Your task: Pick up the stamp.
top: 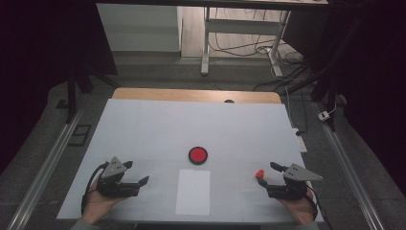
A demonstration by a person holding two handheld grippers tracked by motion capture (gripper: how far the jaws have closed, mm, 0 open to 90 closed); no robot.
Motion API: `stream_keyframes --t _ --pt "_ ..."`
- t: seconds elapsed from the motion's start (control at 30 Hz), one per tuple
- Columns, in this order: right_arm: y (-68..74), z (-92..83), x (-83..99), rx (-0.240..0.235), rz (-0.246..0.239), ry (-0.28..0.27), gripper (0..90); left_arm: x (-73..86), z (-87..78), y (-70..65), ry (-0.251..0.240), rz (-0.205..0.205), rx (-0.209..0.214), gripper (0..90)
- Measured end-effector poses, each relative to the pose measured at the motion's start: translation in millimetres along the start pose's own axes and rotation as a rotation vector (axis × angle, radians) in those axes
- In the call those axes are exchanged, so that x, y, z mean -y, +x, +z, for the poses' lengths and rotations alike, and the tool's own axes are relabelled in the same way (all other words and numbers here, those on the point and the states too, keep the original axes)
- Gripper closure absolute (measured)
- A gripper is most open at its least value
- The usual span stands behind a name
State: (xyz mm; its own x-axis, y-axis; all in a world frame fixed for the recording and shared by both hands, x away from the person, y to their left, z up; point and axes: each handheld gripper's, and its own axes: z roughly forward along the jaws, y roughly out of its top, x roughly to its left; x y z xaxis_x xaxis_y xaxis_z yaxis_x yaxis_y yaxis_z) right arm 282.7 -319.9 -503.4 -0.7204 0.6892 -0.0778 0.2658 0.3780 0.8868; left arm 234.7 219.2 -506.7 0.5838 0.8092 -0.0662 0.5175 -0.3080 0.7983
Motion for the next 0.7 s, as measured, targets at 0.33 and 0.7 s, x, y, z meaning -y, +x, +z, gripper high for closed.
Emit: stream_keyframes --t 0.33,0.7 --pt "0.3 1.7 -0.2 -0.002 -0.004 0.030 24.0 -0.1 -0.9 -1.9 -0.003 0.008 0.001 17.3" --pt "1.3 0.3 -2.7 0.000 0.001 0.033 25.6 0.4 -0.1 -2.9 -0.006 0.018 -0.002 17.4"
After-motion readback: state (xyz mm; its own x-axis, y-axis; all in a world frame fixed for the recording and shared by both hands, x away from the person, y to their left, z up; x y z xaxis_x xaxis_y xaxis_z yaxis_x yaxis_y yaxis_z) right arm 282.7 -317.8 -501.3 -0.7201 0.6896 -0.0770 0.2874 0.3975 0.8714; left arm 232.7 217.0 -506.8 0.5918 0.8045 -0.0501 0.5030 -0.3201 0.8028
